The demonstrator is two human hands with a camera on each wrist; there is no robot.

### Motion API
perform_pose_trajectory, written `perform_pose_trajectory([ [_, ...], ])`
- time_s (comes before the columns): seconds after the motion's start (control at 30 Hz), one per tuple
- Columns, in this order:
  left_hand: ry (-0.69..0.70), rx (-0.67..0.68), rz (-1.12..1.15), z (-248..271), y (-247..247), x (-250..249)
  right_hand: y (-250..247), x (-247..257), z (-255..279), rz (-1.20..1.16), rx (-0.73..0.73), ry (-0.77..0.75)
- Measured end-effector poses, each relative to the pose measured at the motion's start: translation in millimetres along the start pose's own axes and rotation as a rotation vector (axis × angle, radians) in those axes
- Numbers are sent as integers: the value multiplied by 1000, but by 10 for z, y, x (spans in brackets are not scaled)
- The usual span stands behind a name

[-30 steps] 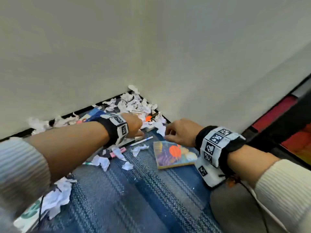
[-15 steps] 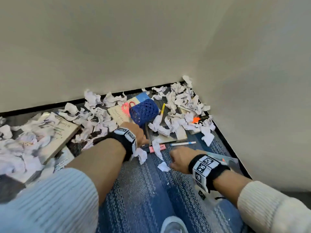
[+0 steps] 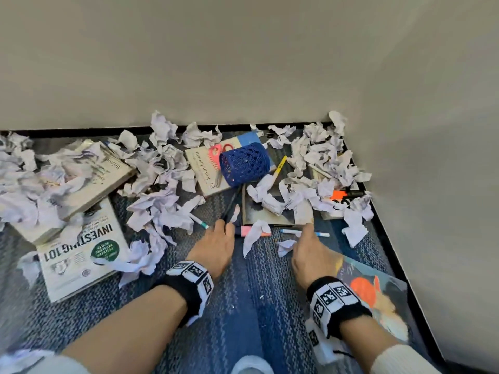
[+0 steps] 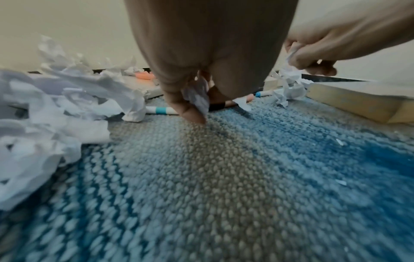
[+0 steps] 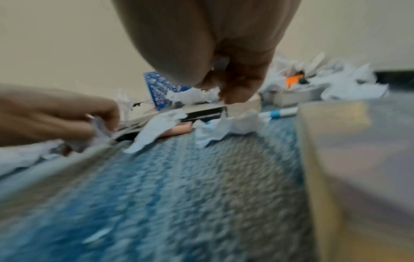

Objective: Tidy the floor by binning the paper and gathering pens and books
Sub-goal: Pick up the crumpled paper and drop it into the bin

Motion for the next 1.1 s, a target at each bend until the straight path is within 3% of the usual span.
perform_pose_trajectory([
  [0.13,1,-157,34,-64,-61,-213,172,-31,-122,212,146,-124],
  [0.23,-81,-106,46,-177,57,-287,259,6,-140,365,218,-177],
  [0.37,-18,-57,51,-202,164,-296,213,-4,-132,289,129,-268],
  [0.47,29,-128,185,-190,111,-254,109,1,-172,34,115,-267],
  [0.6,-16,-202,281,-226,-147,-122,-53,24,-270,-161,16,-235],
  [0.8,-97,-241,275,-349,-403,25,-323,225,-453,-140,-189,-198],
  [0.9,-79,-237,216,-459,-357,71,-387,385,-573,1,-186,-276],
  [1.0,-62,-154,73,-547,-268,80,-265,517,-730,203,-67,-301],
  [1.1,-57,-59,-101,-585,-198,37,-139,572,-810,207,4,-306],
])
Point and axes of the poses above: each hand's wrist, its own z-axis away from the middle knuckle, its own y-axis out of the palm, x = y × z, the point moved 3 cm from there along -z, towards the middle knuckle, and after that the axes turned 10 degrees about z, right-handed, at the moved point
